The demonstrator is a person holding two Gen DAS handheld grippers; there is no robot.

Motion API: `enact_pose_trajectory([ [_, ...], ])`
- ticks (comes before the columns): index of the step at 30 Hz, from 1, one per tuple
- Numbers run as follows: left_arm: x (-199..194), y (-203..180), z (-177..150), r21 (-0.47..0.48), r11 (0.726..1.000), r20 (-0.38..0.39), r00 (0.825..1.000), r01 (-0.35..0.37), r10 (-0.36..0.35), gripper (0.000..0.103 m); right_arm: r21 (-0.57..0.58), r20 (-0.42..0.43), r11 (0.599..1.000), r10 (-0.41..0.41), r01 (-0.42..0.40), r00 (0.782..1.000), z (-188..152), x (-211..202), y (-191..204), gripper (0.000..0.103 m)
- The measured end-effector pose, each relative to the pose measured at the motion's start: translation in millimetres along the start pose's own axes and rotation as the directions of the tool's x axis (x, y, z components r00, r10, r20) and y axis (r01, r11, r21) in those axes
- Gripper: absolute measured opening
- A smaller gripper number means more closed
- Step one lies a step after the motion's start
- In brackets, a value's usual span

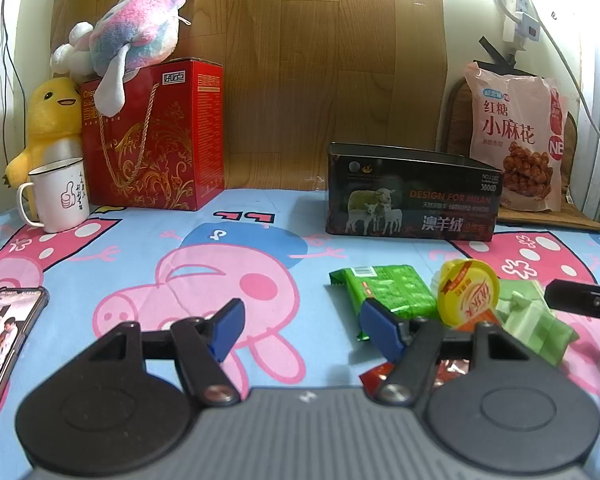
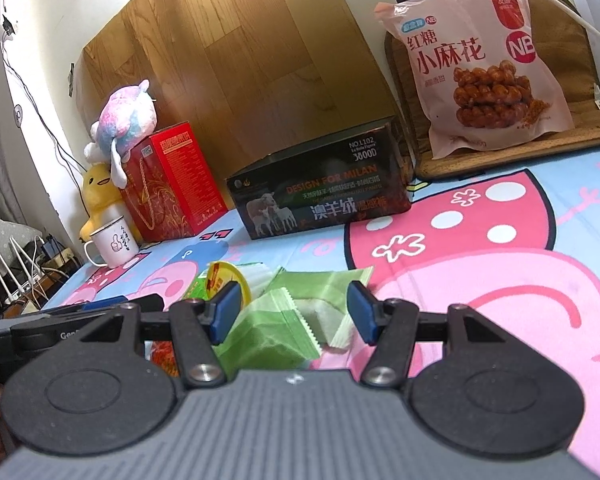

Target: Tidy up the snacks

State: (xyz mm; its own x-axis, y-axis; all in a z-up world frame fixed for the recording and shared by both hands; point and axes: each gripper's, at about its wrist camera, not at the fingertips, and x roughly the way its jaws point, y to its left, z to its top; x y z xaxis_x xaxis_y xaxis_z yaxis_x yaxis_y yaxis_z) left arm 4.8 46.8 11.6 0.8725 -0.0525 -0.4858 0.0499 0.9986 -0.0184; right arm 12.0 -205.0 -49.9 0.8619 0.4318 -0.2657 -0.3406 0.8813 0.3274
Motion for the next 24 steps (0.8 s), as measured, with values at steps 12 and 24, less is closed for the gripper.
enact_pose_trajectory([
  [12, -0.7, 1.9, -0.1, -0.002, 1.000, 0.006, 1.000, 0.000, 0.000, 0.066, -0.005, -0.001, 1.000, 0.004, -0.004, 1.000, -0.3, -0.2, 1.7, 0.061],
  [24, -4.1, 0.3, -0.3, -0.002, 1.000, 0.018, 1.000, 0.014, -0.014, 0.066, -0.017, -0.008, 1.000, 0.012, -0.012, 1.000, -0.3, 1.4, 2.2, 0.061],
])
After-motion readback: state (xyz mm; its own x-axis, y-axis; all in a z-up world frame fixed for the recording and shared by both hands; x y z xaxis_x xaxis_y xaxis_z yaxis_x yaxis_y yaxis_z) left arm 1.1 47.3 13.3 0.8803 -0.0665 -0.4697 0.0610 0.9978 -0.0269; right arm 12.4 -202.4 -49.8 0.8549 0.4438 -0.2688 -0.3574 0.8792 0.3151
